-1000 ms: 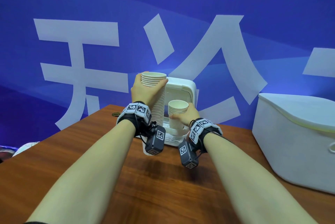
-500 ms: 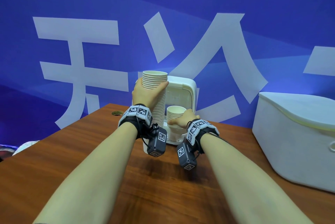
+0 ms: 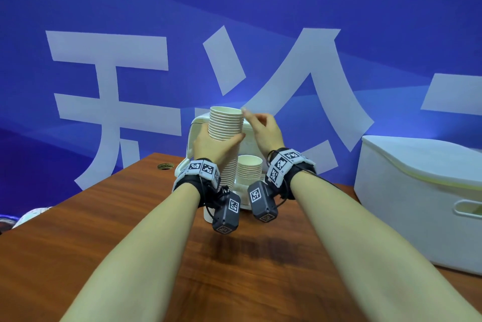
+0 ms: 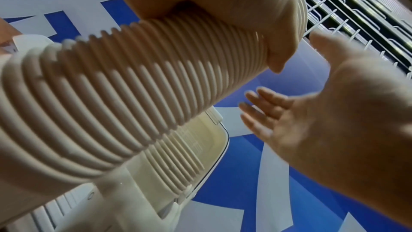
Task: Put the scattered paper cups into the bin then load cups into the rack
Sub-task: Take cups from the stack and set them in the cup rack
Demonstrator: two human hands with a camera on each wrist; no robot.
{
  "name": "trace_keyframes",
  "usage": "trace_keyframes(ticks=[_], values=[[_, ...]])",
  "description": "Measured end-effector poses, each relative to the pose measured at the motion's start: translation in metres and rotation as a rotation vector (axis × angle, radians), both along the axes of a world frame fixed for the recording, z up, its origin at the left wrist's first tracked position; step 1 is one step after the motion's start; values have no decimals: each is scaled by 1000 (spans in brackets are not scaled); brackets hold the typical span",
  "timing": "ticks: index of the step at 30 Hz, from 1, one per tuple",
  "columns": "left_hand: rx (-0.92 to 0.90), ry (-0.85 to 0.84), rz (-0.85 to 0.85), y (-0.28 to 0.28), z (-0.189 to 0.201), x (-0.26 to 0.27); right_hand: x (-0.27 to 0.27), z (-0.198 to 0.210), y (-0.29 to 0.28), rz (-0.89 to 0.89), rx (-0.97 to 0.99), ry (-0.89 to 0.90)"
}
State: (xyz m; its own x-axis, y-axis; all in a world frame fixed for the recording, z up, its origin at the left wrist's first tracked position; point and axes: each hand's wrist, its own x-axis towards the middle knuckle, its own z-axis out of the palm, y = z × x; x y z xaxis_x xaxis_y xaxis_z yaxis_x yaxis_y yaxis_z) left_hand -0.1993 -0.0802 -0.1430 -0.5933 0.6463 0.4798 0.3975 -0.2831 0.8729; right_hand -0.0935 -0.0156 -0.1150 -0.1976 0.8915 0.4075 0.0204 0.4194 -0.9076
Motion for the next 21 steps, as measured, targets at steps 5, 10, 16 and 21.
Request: trace_keyframes(ticks=[5,10,16,21], values=[[-25,187,43,12,3,0,-13,10,-13,267,108,-139],[-106,356,49,28,4,-5,-13,11,-14,250,159,-219],[-164,407,94,14,20,6,-4,19,-17,223,131,-283],[-97,396,81,6,21,11,-4,18,-19,193,103,-255]])
